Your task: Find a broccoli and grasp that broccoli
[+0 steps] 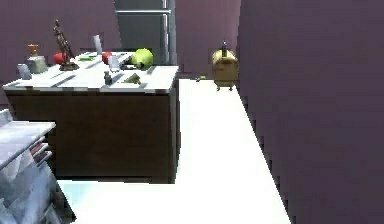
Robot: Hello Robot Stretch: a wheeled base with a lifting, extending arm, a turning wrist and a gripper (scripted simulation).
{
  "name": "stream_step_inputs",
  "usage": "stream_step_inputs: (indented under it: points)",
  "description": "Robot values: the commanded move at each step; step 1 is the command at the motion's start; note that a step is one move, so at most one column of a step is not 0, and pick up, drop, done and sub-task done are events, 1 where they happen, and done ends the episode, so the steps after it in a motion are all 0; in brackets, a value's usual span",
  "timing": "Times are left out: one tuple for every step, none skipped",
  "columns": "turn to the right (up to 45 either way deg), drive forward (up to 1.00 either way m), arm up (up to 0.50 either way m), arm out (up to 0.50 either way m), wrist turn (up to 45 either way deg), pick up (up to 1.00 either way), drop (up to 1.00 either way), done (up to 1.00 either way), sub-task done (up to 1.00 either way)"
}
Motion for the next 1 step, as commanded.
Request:
stream_step_inputs:
  points:
    - [3.0,0.00,0.00,0.00,0.0,0.00,0.00,0.00,0.00]
